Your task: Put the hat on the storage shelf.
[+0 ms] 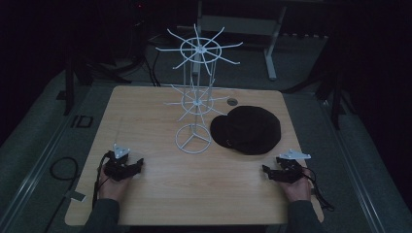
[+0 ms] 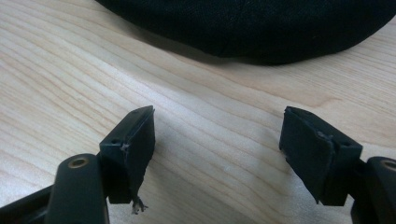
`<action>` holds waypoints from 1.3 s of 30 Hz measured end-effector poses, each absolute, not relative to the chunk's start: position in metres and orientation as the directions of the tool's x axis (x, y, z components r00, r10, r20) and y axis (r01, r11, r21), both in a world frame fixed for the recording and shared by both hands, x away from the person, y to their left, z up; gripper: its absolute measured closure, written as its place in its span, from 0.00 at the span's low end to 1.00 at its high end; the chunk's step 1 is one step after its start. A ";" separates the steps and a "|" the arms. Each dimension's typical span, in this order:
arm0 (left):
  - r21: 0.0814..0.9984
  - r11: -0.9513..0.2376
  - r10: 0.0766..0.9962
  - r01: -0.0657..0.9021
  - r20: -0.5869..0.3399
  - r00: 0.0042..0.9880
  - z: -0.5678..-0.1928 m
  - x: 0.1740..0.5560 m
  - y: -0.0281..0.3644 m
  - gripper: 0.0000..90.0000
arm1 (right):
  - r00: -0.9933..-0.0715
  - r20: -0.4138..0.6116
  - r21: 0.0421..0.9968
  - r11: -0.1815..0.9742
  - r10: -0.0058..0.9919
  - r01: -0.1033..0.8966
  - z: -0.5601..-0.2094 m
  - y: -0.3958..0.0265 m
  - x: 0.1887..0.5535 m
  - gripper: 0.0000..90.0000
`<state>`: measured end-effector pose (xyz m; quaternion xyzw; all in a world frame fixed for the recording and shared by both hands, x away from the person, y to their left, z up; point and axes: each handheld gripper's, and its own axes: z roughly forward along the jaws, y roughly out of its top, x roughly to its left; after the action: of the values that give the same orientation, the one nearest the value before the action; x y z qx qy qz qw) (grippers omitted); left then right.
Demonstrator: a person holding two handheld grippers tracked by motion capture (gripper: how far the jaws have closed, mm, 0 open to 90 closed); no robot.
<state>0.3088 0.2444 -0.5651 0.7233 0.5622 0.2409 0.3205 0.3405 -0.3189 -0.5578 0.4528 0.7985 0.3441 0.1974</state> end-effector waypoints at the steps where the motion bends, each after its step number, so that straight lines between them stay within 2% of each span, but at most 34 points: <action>1: 0.734 -0.163 0.968 0.659 -0.012 0.252 -0.565 0.309 0.244 0.39 | -0.507 -0.004 0.728 0.350 0.862 0.590 -0.557 -0.318 0.340 0.36; 2: 0.735 -0.162 0.968 0.659 -0.013 0.252 -0.565 0.309 0.244 0.39 | -0.504 -0.005 0.717 0.355 0.864 0.600 -0.554 -0.318 0.339 0.47; 4: 0.735 -0.162 0.968 0.659 -0.013 0.252 -0.565 0.309 0.244 0.39 | -0.502 -0.004 0.709 0.356 0.865 0.608 -0.553 -0.317 0.338 0.47; 5: 0.734 -0.162 0.968 0.659 -0.011 0.251 -0.565 0.309 0.243 0.39 | -0.503 -0.010 0.685 0.373 0.864 0.626 -0.549 -0.314 0.337 0.53; 11: 0.733 -0.165 0.968 0.660 -0.010 0.252 -0.565 0.309 0.243 0.39 | -0.510 -0.048 0.655 0.412 0.859 0.633 -0.542 -0.301 0.333 0.54; 23: 0.733 -0.167 0.966 0.659 -0.011 0.256 -0.565 0.311 0.241 0.38 | -0.483 -0.063 0.692 0.388 0.873 0.609 -0.519 -0.290 0.334 0.53; 31: 0.733 -0.169 0.966 0.659 -0.010 0.258 -0.565 0.311 0.241 0.38 | -0.404 -0.070 0.728 0.323 0.912 0.605 -0.504 -0.291 0.352 0.47; 39: 0.732 -0.171 0.966 0.660 -0.009 0.260 -0.565 0.311 0.241 0.39 | -0.343 -0.093 0.714 0.303 0.935 0.631 -0.501 -0.292 0.382 0.45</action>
<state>0.3112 0.2407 -0.5648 0.7267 0.5592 0.2395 0.3193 0.3820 -0.2924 -0.5014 0.5118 0.7647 0.2945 0.2580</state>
